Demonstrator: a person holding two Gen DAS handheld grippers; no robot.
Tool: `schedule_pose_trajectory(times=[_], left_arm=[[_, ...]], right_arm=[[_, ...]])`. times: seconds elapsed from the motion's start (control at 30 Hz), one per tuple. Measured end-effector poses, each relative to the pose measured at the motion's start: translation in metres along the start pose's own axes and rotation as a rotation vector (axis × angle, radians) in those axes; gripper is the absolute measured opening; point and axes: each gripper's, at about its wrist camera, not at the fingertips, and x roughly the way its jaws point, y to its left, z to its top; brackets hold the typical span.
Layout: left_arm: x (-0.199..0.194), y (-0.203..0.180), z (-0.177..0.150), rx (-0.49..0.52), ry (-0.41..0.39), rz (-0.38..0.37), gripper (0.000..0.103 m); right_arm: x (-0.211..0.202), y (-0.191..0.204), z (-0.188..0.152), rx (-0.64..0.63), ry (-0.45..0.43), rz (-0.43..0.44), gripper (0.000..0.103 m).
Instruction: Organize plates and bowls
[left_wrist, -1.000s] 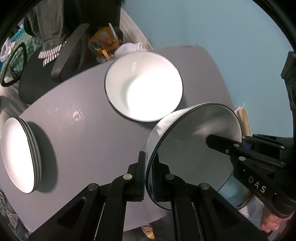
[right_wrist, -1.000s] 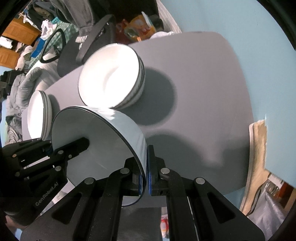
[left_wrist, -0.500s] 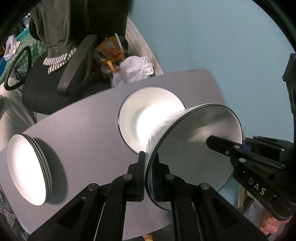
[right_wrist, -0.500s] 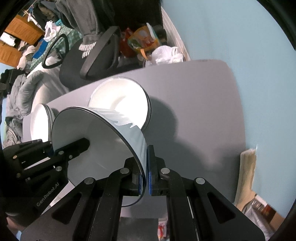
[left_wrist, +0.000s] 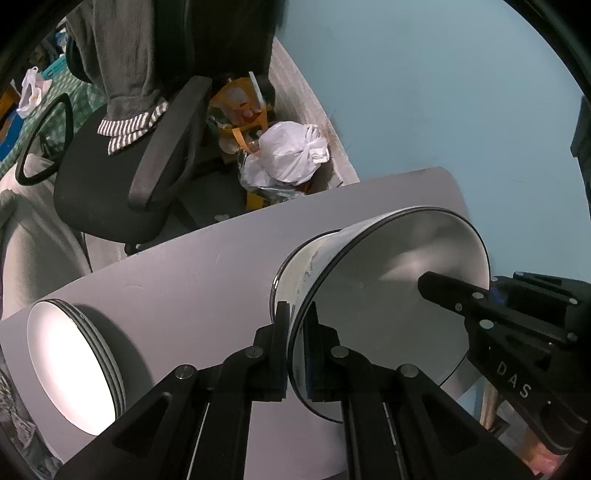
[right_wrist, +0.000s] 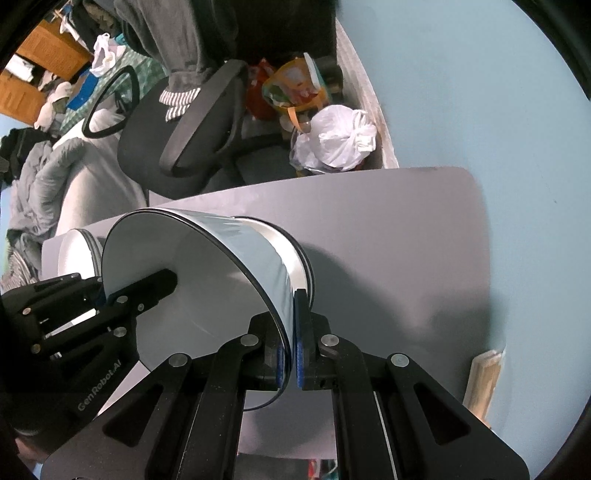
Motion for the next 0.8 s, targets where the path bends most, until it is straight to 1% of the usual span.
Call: schedule_pose_trajectory(times=[0.1,0.3,0.6,0.8], left_arm=[[0.007,0.001,0.001,-0.004,0.015,0.007,0.007],[0.02,0.004,0.002,-0.018,0.051,-0.009,0.008],[0.024,-0.001,0.004,0.007,0.065,0.002,0.008],[0.031,0.001,0.003,0.005,0.091,-0.015,0.008]], right_arm=[[0.006,0.001,0.006,-0.01,0.014,-0.01,0.005],[0.017,0.0,0.011,-0.015,0.042,-0.027,0.005],[0.023,-0.004,0.014,-0.008,0.061,-0.028,0.005],[0.026,-0.006,0.014,-0.002,0.082,-0.025,0.005]])
